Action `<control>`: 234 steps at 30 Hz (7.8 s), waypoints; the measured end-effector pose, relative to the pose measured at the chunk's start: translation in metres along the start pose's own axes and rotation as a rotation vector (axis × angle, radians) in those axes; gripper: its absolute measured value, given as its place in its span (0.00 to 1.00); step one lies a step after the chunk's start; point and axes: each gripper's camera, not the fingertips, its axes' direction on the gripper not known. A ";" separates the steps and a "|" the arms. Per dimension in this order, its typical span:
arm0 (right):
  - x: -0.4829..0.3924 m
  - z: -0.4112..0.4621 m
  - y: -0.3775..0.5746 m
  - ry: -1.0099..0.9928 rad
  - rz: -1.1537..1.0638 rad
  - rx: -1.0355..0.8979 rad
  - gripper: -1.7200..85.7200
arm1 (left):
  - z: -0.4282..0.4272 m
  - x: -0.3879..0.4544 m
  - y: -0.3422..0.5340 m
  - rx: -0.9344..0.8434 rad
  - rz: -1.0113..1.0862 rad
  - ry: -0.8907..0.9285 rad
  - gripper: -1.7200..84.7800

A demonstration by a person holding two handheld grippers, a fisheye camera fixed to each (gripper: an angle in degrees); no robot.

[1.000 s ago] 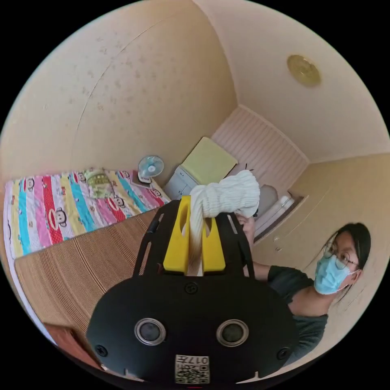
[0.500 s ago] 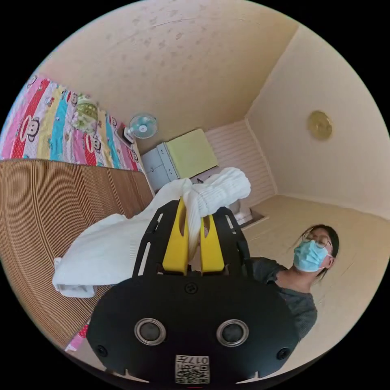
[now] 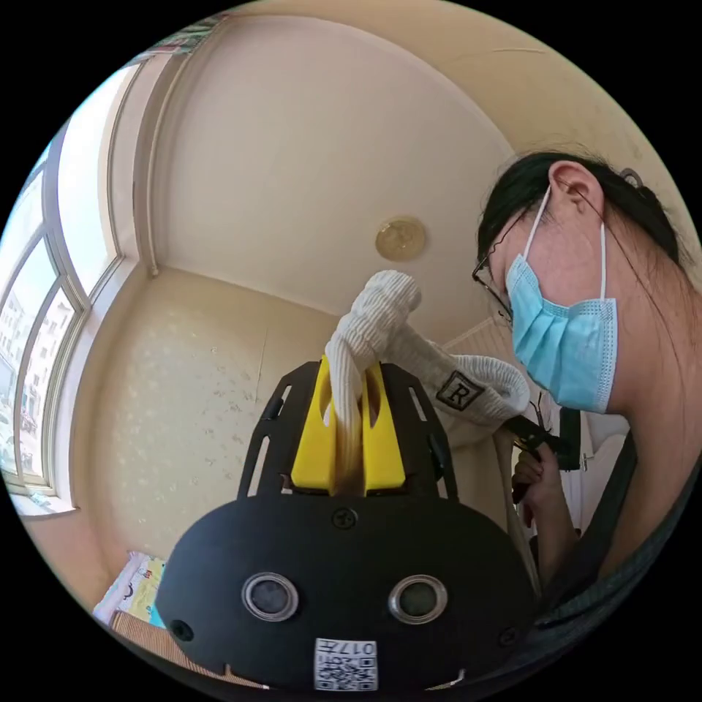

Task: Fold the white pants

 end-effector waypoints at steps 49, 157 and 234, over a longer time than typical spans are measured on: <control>0.145 0.318 0.774 -0.247 0.756 -1.973 0.05 | -0.314 -0.260 0.625 -2.155 -0.674 -0.196 0.05; 0.276 0.464 0.663 0.085 0.212 -1.515 0.10 | -0.449 -0.171 0.403 -1.795 -1.023 -0.234 0.07; 0.278 0.159 0.724 0.109 1.225 -1.591 0.14 | -0.475 -0.179 0.418 -1.862 -1.134 0.059 0.18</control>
